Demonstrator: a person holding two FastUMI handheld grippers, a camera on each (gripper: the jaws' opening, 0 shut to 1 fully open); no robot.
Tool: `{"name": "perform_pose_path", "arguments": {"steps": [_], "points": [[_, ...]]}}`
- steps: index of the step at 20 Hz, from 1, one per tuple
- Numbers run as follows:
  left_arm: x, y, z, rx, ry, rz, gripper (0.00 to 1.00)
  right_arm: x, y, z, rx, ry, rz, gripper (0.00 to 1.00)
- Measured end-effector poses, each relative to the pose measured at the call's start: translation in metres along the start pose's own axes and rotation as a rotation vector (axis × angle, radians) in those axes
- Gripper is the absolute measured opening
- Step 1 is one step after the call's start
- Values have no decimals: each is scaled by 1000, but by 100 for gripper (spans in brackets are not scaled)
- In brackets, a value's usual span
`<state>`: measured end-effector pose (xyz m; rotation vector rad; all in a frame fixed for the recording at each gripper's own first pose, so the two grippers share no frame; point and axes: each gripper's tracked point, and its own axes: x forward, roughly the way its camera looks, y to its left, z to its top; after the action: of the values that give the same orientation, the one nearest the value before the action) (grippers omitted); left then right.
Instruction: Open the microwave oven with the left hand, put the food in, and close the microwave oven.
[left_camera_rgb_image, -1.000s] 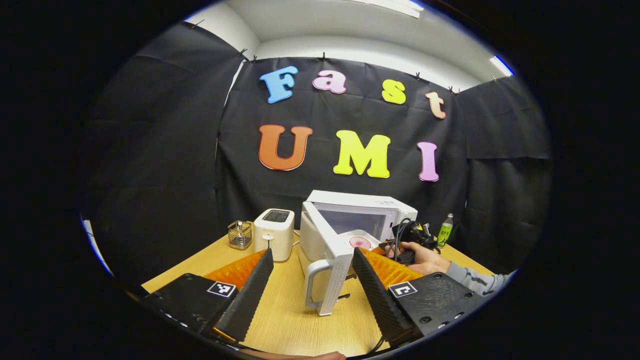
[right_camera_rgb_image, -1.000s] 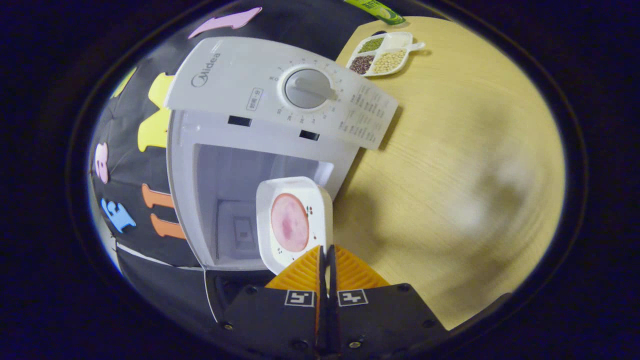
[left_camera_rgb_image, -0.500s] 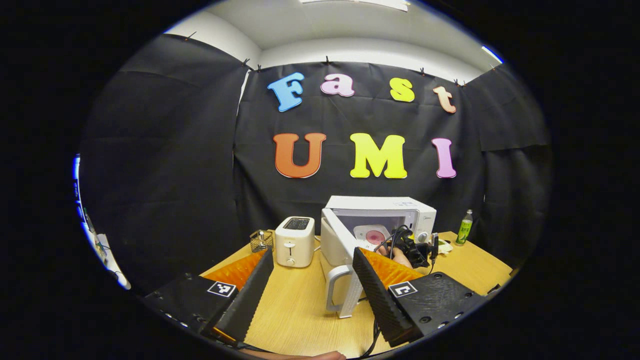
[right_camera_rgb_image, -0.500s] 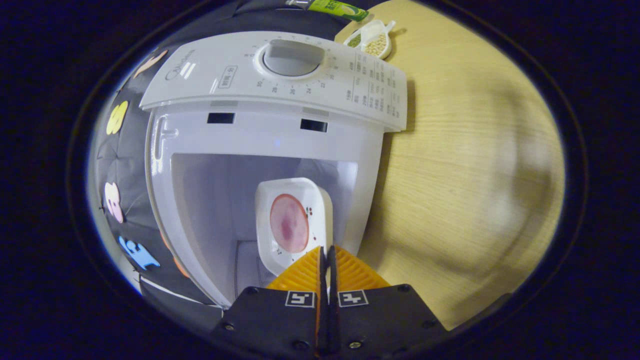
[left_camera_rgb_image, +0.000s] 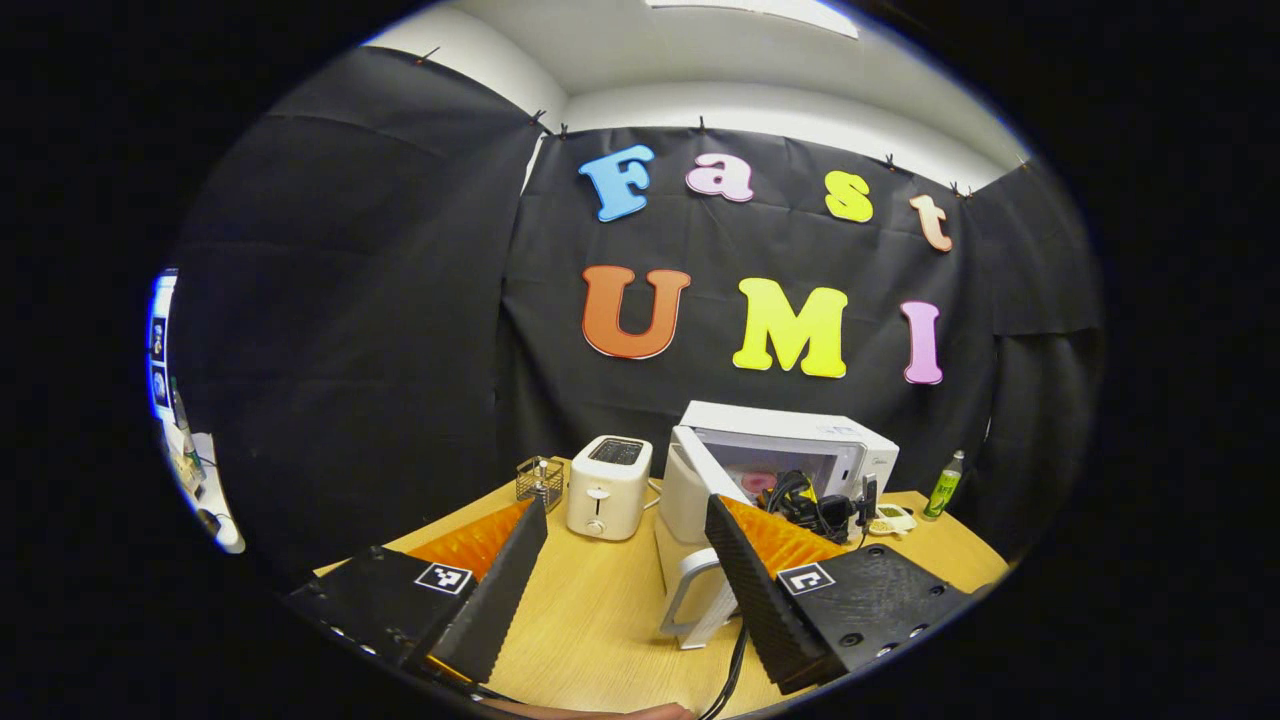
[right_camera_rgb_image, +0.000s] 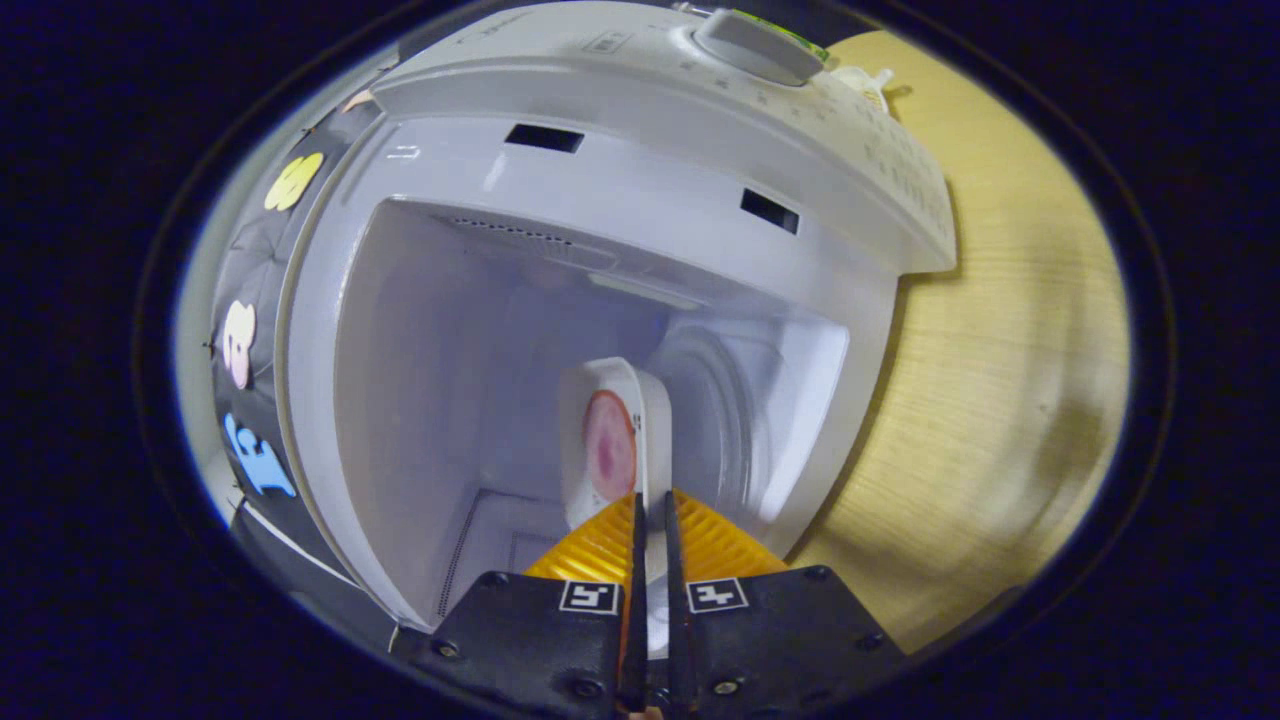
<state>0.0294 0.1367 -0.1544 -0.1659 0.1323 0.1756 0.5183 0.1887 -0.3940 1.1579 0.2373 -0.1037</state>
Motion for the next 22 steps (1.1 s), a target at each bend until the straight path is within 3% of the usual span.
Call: {"name": "perform_pose_path", "arguments": {"steps": [1,2,3,5,6,7,8,9,10,12,13,18,22], "points": [[2,0,-2,-11,7,0,95,0,-5,0,-38,-5,-3,16],[2,1,-5,-20,21,3,95,0,-8,1,-59,-16,-6,4],[2,1,-6,-25,28,4,95,-1,-7,1,-74,-19,8,3],[0,1,-2,-23,20,3,95,-4,-6,-1,-121,-4,25,10],[-1,3,-3,-20,17,4,95,-7,-5,-2,-144,6,26,27],[-2,4,-3,-17,13,5,95,-10,-4,-4,-172,15,34,33],[-3,6,-4,-14,14,10,95,-14,-5,-6,-201,30,37,23],[-5,7,-4,-15,11,15,95,-19,-2,-9,-227,46,44,33],[-8,10,-2,-17,7,17,95,-25,2,-8,-273,53,62,52],[-13,14,3,-11,-12,28,95,-36,5,0,-413,39,63,80],[-16,19,7,-3,-26,35,95,-43,6,2,-483,29,70,99],[-25,35,23,46,-89,84,95,-75,17,8,-705,46,91,99],[-30,38,29,65,-111,93,95,-86,15,27,-975,-17,82,100]]}}
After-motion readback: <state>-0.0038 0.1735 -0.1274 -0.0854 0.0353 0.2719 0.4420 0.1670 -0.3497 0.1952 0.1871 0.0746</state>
